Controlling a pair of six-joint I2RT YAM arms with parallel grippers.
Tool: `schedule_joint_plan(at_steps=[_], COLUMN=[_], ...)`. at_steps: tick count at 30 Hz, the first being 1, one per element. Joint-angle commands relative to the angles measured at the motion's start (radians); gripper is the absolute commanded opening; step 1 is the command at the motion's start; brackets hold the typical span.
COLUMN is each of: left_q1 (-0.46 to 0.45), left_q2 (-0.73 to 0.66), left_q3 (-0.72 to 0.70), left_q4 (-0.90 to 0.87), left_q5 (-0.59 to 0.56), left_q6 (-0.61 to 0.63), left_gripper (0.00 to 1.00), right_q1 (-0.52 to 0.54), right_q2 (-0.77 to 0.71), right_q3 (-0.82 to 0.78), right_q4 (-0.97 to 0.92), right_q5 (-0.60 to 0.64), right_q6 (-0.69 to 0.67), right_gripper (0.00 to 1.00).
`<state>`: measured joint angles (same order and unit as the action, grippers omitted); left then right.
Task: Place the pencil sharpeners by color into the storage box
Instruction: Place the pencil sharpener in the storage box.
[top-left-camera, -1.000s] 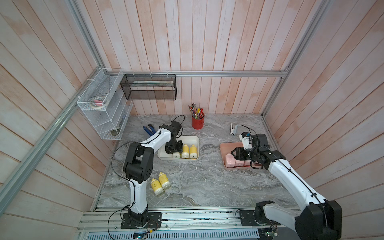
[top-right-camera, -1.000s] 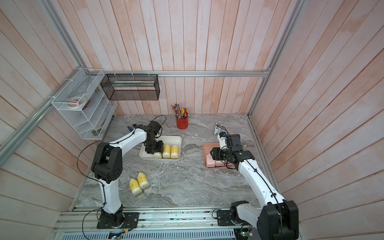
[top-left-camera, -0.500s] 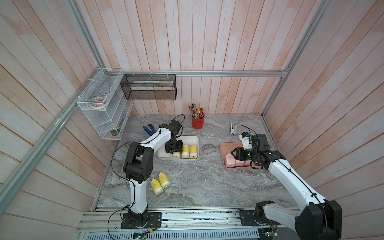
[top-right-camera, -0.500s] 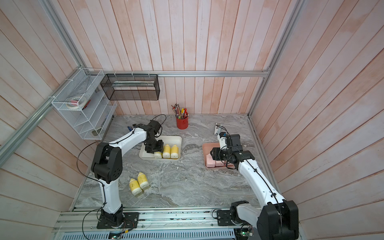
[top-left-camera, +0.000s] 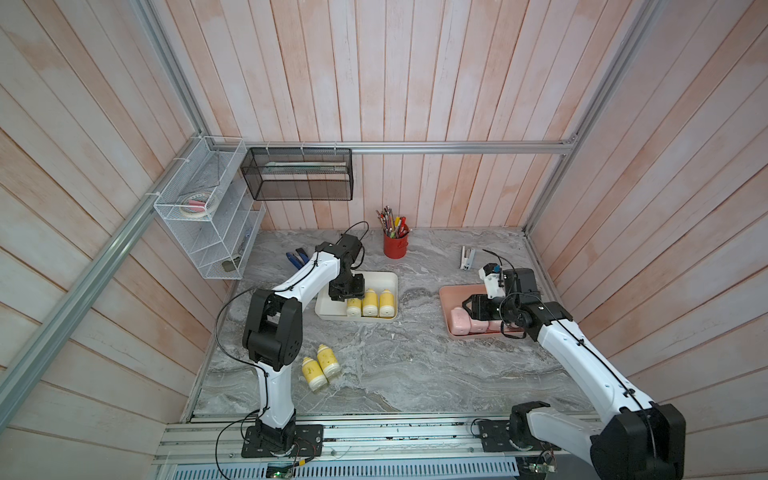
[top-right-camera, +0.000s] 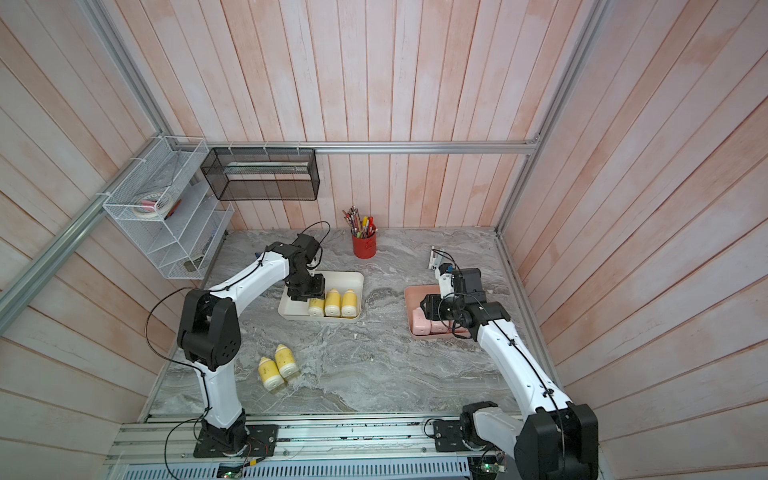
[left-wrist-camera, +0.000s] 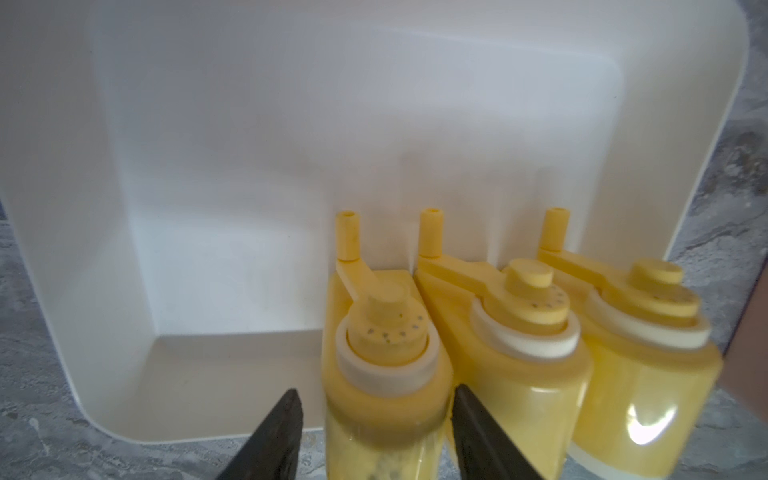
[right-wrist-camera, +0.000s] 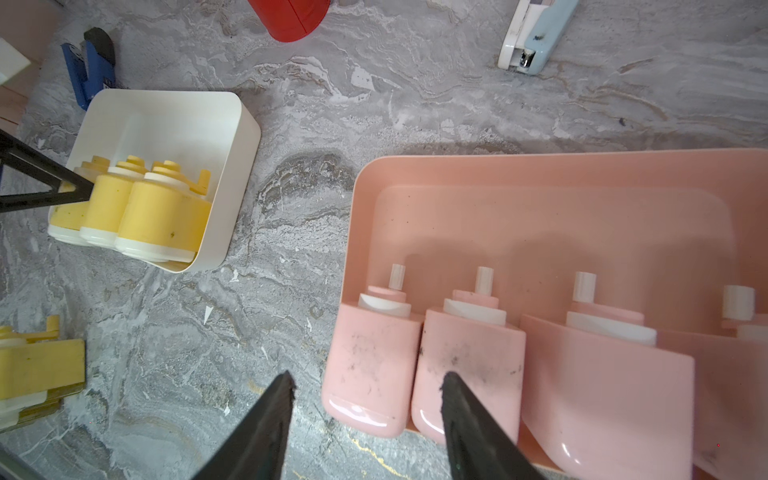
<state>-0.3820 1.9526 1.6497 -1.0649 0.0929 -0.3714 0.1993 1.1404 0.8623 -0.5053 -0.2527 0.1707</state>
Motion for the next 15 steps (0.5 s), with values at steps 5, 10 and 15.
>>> schedule_joint_plan(at_steps=[5,10,15], left_q1=[-0.024,-0.045,-0.055], left_q2=[-0.086,-0.147,-0.246], left_q3=[0.092,0.062,-0.072], left_q4=[-0.065,-0.08,-0.049], left_q5=[-0.052,-0.068,-0.068], left_q6=[-0.017,-0.027,-0.044], left_gripper=[0.6,0.6,0.6], right_q1=[-0.005,-0.004,-0.004], right_q2=[-0.017,-0.016,-0.016], right_q3=[-0.012,-0.013,-0.014], right_q4=[0.013,0.014,0.015], right_q5=[-0.022,-0.026,-0.028], right_q6=[-0.008,-0.006,-0.007], right_gripper=[0.59,0.6,0.59])
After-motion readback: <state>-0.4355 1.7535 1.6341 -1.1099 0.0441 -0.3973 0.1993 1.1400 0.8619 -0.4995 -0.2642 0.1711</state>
